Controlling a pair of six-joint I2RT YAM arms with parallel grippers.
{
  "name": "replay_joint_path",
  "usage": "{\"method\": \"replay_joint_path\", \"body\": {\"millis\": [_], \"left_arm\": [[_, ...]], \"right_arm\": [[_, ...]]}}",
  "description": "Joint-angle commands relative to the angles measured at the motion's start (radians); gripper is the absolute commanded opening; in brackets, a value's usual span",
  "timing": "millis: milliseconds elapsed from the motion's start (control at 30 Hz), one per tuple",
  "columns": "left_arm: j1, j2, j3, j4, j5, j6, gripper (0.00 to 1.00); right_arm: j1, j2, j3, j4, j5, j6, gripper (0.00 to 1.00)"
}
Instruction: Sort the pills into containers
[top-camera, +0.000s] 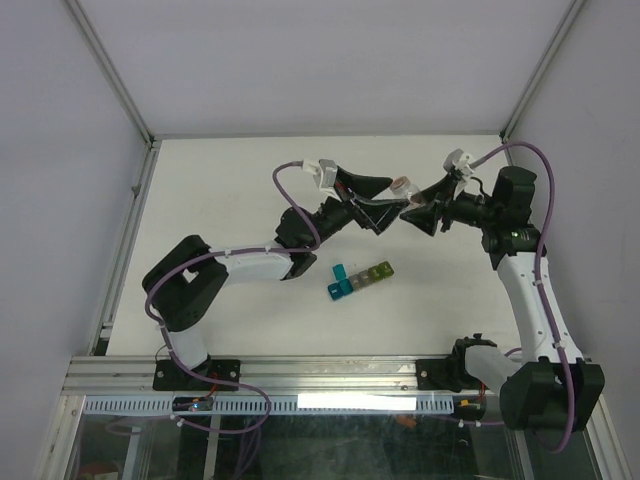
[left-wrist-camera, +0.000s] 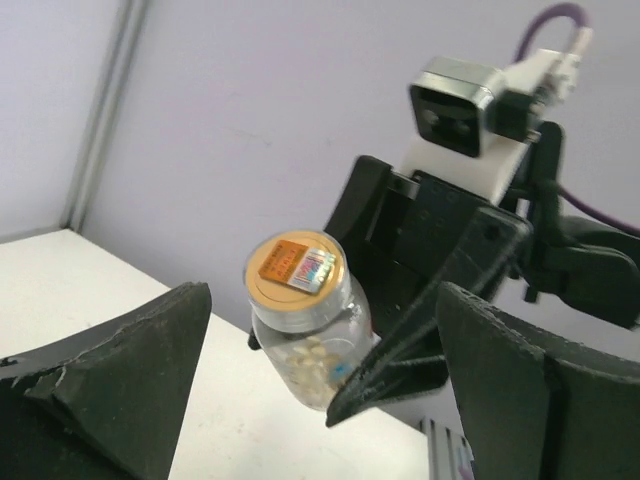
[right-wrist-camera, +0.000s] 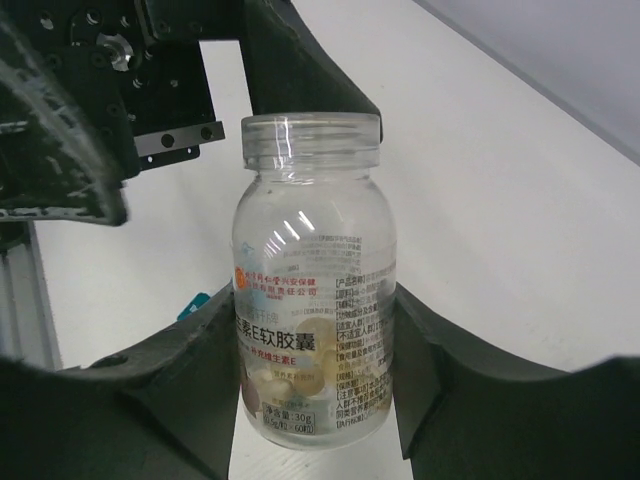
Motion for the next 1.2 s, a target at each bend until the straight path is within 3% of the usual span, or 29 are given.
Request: {"method": "replay_joint_path", "body": {"millis": [0, 133, 333, 800, 1167], "left_arm": [[0.068, -0.103, 0.013, 0.072, 0.229, -0.019, 0.99], [0.187, -0.101, 0.089, 0.018, 0.514, -0.167, 0.99], [0.211, -0.077, 0.164, -0.070, 0.673, -0.156, 0.96], [0.157, 0.020, 0.284, -0.149, 0.741, -0.139, 0.82], [0.141, 0.028, 0.305, -0.194, 0.743, -0.097, 0.58]], "right_arm": [[-0.032, 0.005, -0.006, 0.093, -0.191, 0.071, 0.00], [-0.033, 0.021, -0.005, 0.073, -0.312, 0.051, 0.00], [-0.032, 0.040, 0.004, 0.051, -0.361, 0.041, 0.00], [-0.010, 0.046, 0.010, 0.038, -0.359, 0.035, 0.00], [-0.012, 0.049, 0.007, 0.078, -0.331, 0.090, 0.00]]}}
